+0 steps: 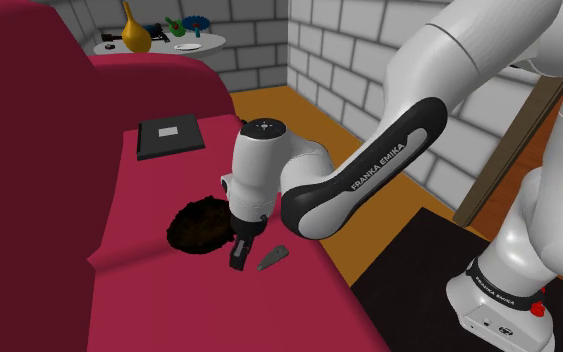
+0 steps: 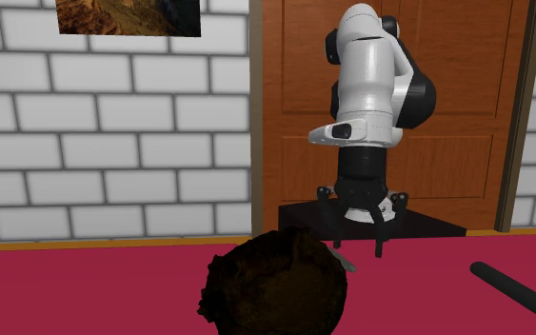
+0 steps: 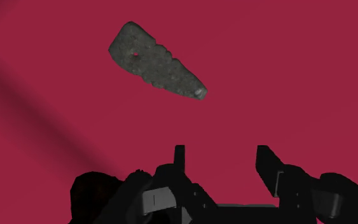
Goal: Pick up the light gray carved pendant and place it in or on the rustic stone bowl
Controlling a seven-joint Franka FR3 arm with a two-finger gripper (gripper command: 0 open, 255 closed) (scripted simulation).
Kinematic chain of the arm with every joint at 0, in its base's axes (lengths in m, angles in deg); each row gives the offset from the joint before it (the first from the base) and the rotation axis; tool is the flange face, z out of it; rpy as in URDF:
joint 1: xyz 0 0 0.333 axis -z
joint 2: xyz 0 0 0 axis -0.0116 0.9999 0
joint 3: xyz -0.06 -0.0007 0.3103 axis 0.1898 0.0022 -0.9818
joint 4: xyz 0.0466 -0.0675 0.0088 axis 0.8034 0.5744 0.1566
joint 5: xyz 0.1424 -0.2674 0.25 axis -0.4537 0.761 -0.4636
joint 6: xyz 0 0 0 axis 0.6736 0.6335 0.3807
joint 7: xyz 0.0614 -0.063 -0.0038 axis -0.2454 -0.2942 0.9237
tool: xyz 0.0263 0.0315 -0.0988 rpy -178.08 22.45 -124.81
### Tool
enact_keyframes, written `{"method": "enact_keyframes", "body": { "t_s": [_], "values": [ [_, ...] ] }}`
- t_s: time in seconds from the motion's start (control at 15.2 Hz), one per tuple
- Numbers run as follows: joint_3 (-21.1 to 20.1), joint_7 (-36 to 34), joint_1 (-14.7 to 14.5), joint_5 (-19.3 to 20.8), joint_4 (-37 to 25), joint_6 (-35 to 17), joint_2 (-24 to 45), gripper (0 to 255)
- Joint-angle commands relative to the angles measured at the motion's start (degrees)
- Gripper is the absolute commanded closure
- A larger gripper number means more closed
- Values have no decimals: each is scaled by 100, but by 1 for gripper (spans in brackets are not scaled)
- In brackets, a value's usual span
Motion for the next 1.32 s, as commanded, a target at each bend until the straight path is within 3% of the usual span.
{"method": "enact_keyframes", "body": {
  "t_s": [0.0,0.53,0.59,0.79,0.99,1.25],
  "values": [
    [0,0,0,0,0,0,0,255],
    [0,0,0,0,0,0,0,255],
    [0,0,0,0,0,0,0,0],
    [-575,3113,831,-580,144,594,-67,0],
    [-823,5691,1375,-483,-76,1435,98,0],
    [-755,5565,1305,-299,5,1166,325,0]
  ]
}}
